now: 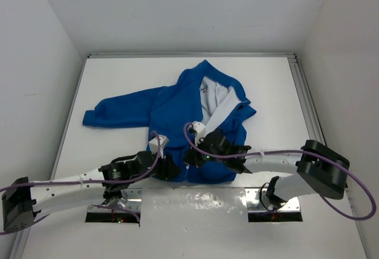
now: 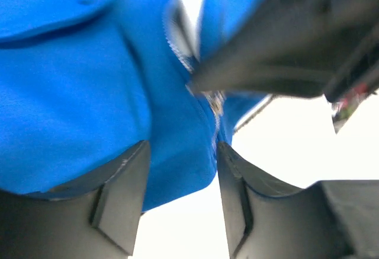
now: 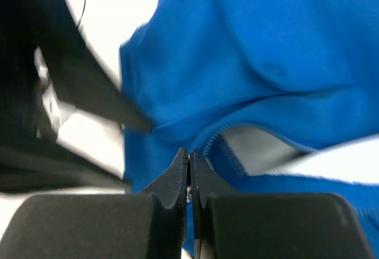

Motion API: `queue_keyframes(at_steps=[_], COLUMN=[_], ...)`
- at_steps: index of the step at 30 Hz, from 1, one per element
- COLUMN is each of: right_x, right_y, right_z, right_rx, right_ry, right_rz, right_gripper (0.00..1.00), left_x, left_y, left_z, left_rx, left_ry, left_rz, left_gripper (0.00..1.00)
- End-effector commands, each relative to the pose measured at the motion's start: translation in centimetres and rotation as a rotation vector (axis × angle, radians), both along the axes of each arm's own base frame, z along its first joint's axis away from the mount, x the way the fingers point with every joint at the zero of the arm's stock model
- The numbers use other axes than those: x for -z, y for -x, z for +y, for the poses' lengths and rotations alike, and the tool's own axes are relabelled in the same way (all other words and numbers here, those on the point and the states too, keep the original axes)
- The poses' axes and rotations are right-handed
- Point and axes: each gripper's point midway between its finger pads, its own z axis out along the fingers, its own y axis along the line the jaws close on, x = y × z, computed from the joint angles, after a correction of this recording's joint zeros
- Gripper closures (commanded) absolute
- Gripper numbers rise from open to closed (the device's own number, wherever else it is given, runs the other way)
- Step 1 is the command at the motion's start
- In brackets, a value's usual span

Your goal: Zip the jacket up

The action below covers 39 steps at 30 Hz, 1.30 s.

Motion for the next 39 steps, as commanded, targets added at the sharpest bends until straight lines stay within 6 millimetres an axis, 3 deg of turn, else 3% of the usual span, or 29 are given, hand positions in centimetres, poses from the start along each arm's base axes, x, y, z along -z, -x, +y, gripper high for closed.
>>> queue_keyframes(at_steps=[1, 4, 5, 6, 17, 23, 33, 35, 38, 39], right_x=[-4.5, -5.0, -6.1, -5.7, -6.1, -4.9, -5.3, -5.7, -5.8, -6.1], right_y=[-3.3, -4.4, -4.9, -4.7, -4.0, -3.9, -3.4, -3.4, -3.4, -3.4], right_z=[0.5, -1.2, -1.5, -1.9, -1.9, -2.5, -2.7, -2.6, -2.9, -3.0], right_rx=[0.234, 0.366, 0.407, 0.419, 0.407, 0.425, 0.424, 0.425, 0.439, 0.441], right_ry=[-0.213, -0.269, -0.317, -0.321, -0.388, -0.379, -0.451, -0.469, -0.487, -0.507], right_rz=[-0.049, -0.05, -0.059, -0.053, -0.018, -0.012, 0.013, 0.012, 0.021, 0.023], right_gripper=[1.0, 1.0, 1.0, 1.0, 1.0, 1.0, 1.0, 1.0, 1.0, 1.0], left_x=[-1.8, -1.8, -2.0, -1.9, -2.0, -2.8, -2.1, -1.8, -1.5, -1.8], left_y=[-0.1, -0.1, -0.1, -0.3, -1.1, -1.2, -0.7, -1.0, -1.6, -1.7], left_z=[-2.0, -2.5, -2.7, -2.7, -5.4, -5.2, -5.7, -6.0, -5.8, -6.0], left_rx=[0.059, 0.072, 0.072, 0.071, 0.107, 0.09, 0.104, 0.103, 0.072, 0.071], left_ry=[0.041, 0.07, 0.079, 0.076, 0.057, 0.095, 0.117, 0.097, 0.088, 0.093], left_rz=[-0.066, -0.077, -0.083, -0.087, -0.093, -0.106, -0.075, -0.073, -0.083, -0.091], left_gripper=[0.52, 0.48, 0.47, 0.47, 0.46, 0.46, 0.47, 0.5, 0.63, 0.77])
